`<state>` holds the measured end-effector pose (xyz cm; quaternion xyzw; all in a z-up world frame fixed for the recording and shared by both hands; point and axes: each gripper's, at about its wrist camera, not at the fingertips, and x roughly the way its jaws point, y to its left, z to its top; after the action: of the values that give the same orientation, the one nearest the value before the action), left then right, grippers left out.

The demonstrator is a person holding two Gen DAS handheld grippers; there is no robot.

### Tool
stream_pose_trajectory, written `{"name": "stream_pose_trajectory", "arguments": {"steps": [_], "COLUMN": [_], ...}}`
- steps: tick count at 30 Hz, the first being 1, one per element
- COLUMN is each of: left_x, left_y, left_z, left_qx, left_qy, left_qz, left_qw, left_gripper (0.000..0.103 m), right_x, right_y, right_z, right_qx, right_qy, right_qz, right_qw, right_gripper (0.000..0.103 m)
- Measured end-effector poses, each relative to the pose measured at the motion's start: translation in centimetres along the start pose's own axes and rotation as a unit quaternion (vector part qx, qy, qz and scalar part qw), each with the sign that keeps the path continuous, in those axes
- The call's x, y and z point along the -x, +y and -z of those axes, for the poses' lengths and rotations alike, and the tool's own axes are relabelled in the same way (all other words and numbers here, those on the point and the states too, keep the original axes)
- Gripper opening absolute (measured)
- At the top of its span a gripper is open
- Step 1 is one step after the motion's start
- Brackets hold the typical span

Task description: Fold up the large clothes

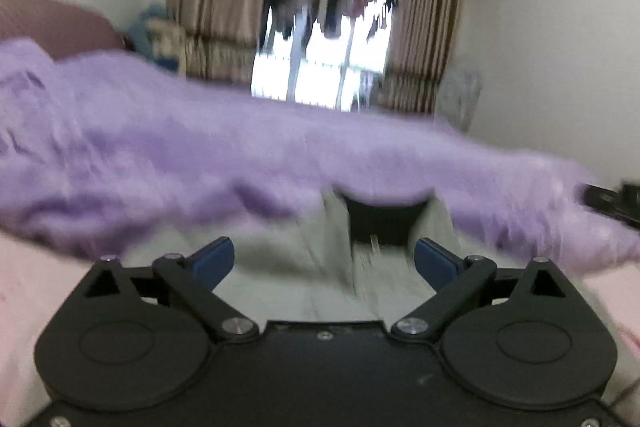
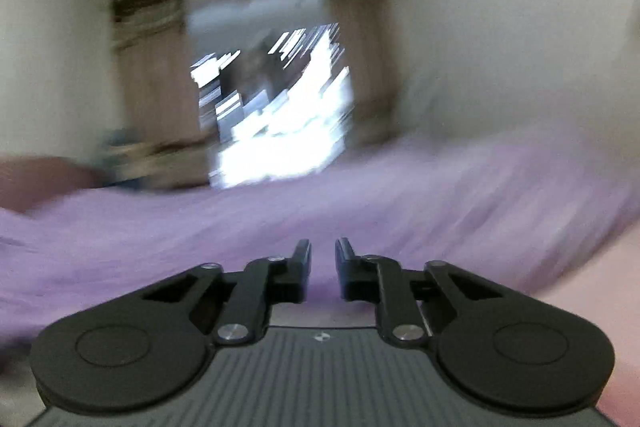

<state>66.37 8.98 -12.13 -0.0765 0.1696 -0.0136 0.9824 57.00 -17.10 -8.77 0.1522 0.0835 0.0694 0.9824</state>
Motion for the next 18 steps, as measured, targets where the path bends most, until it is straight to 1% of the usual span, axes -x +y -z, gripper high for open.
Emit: {"name": "stream_pose_trajectory", "arguments": {"steps": [1, 2, 3, 4, 5, 7, 9, 12, 13, 15, 18], "left_x": [-0.5, -0.6, -0.8, -0.8, -1.1, -2.7, -4.0, -5.0, -5.4, -5.5, -4.0], "left_y": [-0.3, -0.7, -0.7, -0.4, -0.2, 0.4, 0.7, 0.5, 0.2, 0.2, 0.8], "left_z": [0.8, 2.0, 3.1, 4.1, 4.9, 5.9, 6.5, 7.1, 7.1, 7.0, 6.4], "left_qx": [-0.007, -0.018, -0.028, -0.039, -0.051, -0.062, -0.052, -0.068, -0.078, -0.081, -0.057], "left_qy": [0.017, 0.028, 0.032, 0.024, 0.024, 0.047, 0.076, 0.088, 0.093, 0.093, 0.078], "left_qz": [-0.001, -0.004, -0.012, -0.02, -0.032, -0.051, -0.057, -0.085, -0.095, -0.098, -0.087], "left_qw": [0.9998, 0.9994, 0.999, 0.9987, 0.9979, 0.9956, 0.9941, 0.9902, 0.9881, 0.9875, 0.9915], "left_gripper": [0.098, 0.098, 0.099, 0.102, 0.103, 0.103, 0.103, 0.103, 0.103, 0.103, 0.103], "right_x": [-0.5, -1.1, -1.6, -1.8, -1.9, -2.5, -3.9, -5.4, -5.1, -4.7, -4.7], "right_y": [0.4, 1.4, 2.2, 3.1, 3.4, 3.7, 3.9, 2.7, 3.0, 3.4, 3.8], "right_z": [1.1, 2.4, 3.6, 5.1, 6.4, 8.2, 9.1, 9.3, 9.5, 9.8, 10.2], "right_qx": [-0.023, -0.017, 0.015, 0.052, 0.068, 0.087, 0.113, 0.079, 0.071, 0.076, 0.097], "right_qy": [0.037, 0.072, 0.089, 0.091, 0.09, 0.095, 0.113, 0.159, 0.167, 0.169, 0.16], "right_qz": [-0.039, -0.057, -0.053, -0.037, -0.027, -0.012, -0.008, -0.014, -0.014, -0.007, 0.006], "right_qw": [0.998, 0.996, 0.995, 0.994, 0.993, 0.992, 0.987, 0.984, 0.983, 0.983, 0.982], "right_gripper": [0.014, 0.014, 0.013, 0.013, 0.013, 0.013, 0.013, 0.013, 0.013, 0.013, 0.015]}}
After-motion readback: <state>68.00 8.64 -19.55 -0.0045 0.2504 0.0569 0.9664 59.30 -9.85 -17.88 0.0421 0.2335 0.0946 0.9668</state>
